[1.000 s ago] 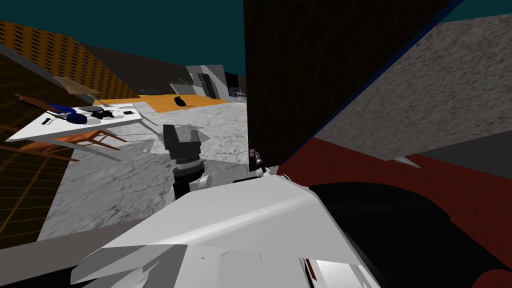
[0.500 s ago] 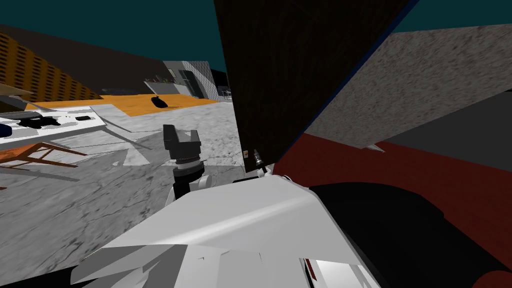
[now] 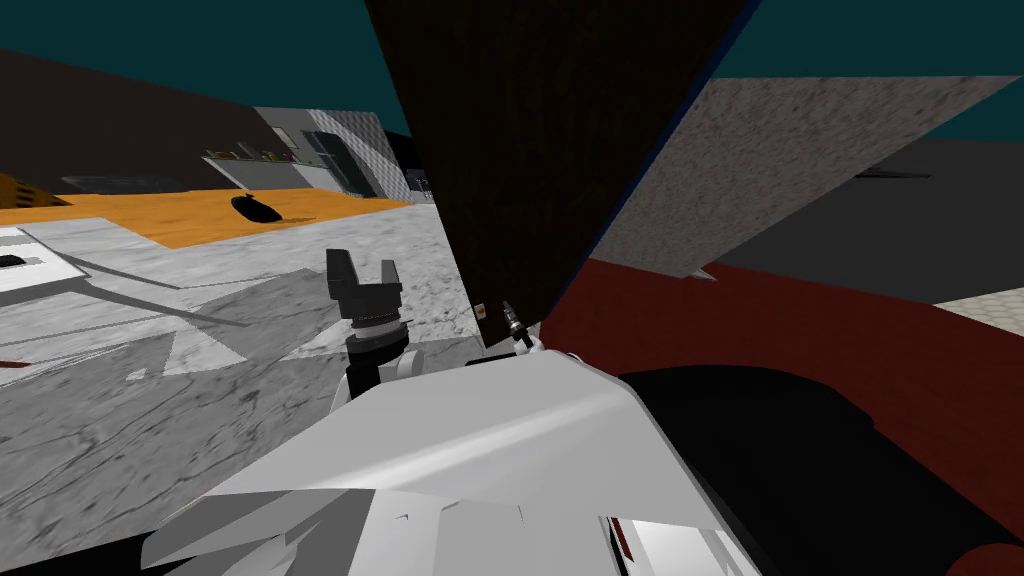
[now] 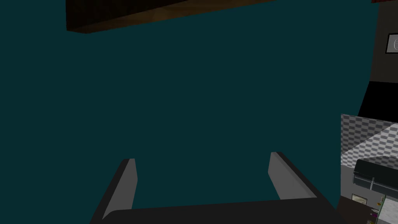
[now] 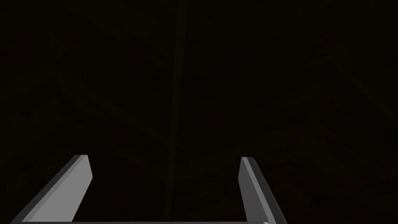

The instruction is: Push the door open

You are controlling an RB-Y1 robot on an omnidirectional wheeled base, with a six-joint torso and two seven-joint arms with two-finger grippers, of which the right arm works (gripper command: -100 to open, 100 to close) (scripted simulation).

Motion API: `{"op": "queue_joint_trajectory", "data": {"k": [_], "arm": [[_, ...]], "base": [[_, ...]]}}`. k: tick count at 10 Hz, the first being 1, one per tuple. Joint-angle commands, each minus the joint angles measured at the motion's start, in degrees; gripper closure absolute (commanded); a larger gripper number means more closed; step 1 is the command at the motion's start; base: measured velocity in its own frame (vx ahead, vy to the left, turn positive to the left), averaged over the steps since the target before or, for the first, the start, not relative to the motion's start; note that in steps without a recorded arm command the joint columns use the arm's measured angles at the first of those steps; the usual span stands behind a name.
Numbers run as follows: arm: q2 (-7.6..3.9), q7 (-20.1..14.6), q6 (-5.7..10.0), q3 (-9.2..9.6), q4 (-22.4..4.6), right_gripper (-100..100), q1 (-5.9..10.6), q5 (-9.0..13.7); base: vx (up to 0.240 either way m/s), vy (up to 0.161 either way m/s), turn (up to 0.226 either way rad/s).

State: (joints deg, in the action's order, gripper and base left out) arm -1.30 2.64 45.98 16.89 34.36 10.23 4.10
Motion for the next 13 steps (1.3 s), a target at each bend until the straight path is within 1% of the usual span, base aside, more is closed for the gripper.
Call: {"op": "queue_joint_trajectory", "data": {"k": [1, 3, 4, 5, 7, 8, 9, 10, 12, 13], "arm": [[0.07, -1.26, 0.08, 1.71, 0.56, -100, -0.68, -1.49], [0.5, -2.7, -0.57, 3.92, 2.13, -100, -1.74, -3.42], [0.5, -2.7, -0.57, 3.92, 2.13, -100, -1.74, -3.42], [0.83, -3.38, -0.87, 4.95, 2.87, -100, -2.24, -4.33], [1.69, -4.57, -1.4, 6.77, 4.16, -100, -3.11, -5.92], [2.37, -5.28, -1.72, 7.86, 4.94, -100, -3.64, -6.87], [2.37, -5.28, -1.72, 7.86, 4.94, -100, -3.64, -6.87], [2.98, -5.8, -1.95, 8.66, 5.51, -100, -4.02, -7.57], [3.37, -6.09, -2.08, 9.1, 5.82, -100, -4.23, -7.95], [3.23, -5.99, -1.84, 8.89, 5.43, -100, -3.99, -7.78]], "base": [[-0.004, 0.007, -0.365], [-0.026, 0.025, -0.338], [-0.025, 0.026, -0.082], [-0.034, 0.025, -0.156], [-0.077, 0.058, -0.3], [-0.153, 0.089, -0.259], [-0.13, 0.08, -0.079], [-0.117, 0.04, -0.117], [-0.164, 0.1, -0.083], [-0.09, 0.051, -0.013]]}}
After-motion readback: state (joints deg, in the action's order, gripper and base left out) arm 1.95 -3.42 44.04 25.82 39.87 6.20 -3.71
